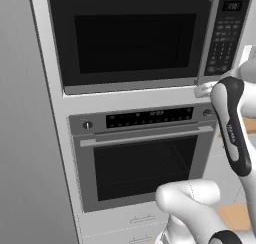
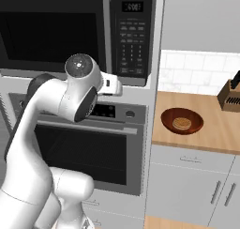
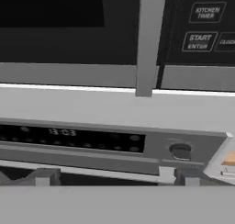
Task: Open the microwave, place the bowl with waffle inside the microwave, then close the microwave door and turn it on.
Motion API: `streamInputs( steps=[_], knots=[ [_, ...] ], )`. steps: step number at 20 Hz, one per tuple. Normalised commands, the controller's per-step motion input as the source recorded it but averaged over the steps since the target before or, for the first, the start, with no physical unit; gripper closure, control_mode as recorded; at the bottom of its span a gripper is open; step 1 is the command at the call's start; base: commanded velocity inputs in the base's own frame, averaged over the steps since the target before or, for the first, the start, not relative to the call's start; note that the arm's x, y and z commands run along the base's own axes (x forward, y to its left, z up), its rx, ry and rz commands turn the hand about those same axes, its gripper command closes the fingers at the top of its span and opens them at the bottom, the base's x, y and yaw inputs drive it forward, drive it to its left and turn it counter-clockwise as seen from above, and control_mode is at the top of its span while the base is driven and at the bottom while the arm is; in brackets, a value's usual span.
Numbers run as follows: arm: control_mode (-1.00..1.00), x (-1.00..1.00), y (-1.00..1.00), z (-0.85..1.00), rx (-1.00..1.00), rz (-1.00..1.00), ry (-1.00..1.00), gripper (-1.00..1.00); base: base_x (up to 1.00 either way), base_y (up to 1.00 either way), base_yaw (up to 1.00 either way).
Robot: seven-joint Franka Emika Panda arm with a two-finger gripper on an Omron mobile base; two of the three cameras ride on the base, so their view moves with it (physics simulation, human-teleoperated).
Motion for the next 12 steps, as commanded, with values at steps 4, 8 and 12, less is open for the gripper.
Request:
streamInputs(
  steps=[4,8,12],
  knots=[
    [-1.0,0.01,-0.1,0.19,0.0,-0.01,-0.3,-1.0,0.0,0.0,0.0],
    [-1.0,0.0,-0.01,0.49,0.0,-0.03,-0.34,-1.0,0.0,0.0,0.0],
    [-1.0,0.07,-0.04,0.87,0.0,-0.07,-0.15,-1.0,0.0,0.0,0.0]
  ],
)
